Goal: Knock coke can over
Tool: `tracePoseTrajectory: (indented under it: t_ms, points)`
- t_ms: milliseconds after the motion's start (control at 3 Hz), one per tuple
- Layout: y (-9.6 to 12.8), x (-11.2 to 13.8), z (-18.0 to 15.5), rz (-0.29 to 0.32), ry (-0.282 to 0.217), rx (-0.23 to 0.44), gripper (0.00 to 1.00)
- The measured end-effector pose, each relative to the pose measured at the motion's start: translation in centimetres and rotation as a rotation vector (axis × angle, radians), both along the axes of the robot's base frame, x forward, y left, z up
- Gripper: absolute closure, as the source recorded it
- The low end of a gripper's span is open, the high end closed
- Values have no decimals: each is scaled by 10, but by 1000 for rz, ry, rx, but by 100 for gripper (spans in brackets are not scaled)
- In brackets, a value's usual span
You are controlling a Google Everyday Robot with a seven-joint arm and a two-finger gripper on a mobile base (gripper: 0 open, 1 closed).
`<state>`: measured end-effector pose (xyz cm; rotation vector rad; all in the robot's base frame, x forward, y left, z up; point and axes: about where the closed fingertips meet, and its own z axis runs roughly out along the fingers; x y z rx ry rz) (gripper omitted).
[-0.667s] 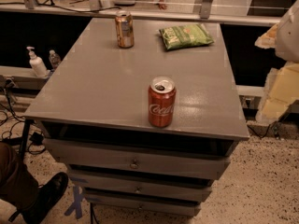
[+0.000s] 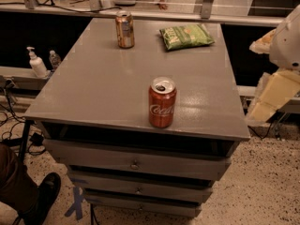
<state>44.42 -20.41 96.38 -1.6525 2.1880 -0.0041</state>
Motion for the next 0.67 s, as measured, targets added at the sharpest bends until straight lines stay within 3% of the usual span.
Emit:
tracePoseTrajectory:
  t_ms: [333,667]
  points:
    - [15,14,-14,-23,-26,158,0]
    - [35,28,-26,-58,-17,337,0]
